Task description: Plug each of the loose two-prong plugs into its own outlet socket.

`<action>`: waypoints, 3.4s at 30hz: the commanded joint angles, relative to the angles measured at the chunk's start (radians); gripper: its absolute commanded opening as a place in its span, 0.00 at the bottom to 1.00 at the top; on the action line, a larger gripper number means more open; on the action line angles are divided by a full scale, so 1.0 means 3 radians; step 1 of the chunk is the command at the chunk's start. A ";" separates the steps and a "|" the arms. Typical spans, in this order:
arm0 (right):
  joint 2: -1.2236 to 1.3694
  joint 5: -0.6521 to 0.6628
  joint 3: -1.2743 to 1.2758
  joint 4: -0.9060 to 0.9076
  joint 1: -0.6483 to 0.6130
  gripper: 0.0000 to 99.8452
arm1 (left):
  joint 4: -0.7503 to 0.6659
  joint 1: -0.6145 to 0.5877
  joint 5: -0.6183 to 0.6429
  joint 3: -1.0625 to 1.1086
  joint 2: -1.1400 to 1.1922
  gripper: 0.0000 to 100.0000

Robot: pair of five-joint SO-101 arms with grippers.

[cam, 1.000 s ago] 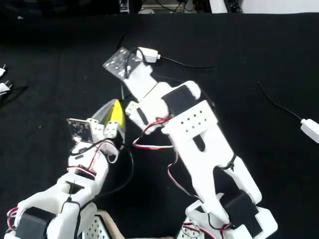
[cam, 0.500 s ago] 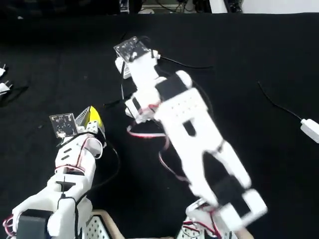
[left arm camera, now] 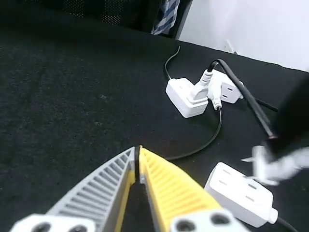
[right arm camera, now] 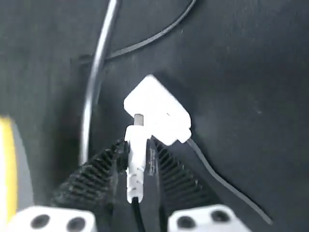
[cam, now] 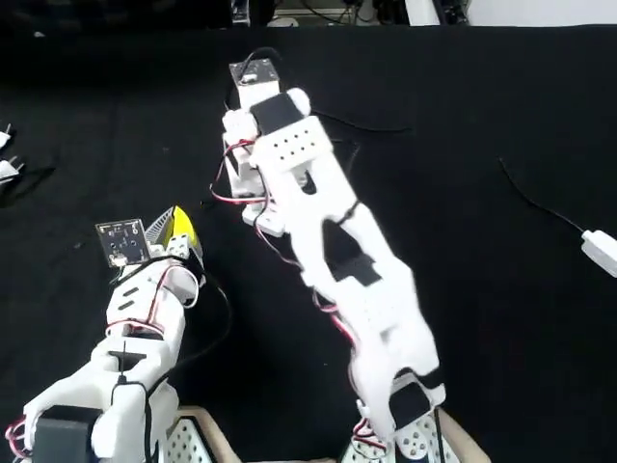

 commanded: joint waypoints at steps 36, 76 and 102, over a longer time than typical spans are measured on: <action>-0.0678 -0.1181 0.0729 0.0066 -0.0102 0.01 | 0.0015 0.0090 0.0000 0.0054 -0.0005 0.03; -0.0381 -0.1908 0.0790 -0.0511 0.0000 0.01 | 0.0297 -0.0309 -0.0005 0.0054 -0.0041 0.03; -0.0156 -0.1795 0.0724 -0.0496 -0.0066 0.01 | 0.0297 -0.0315 -0.0005 0.0054 -0.0041 0.03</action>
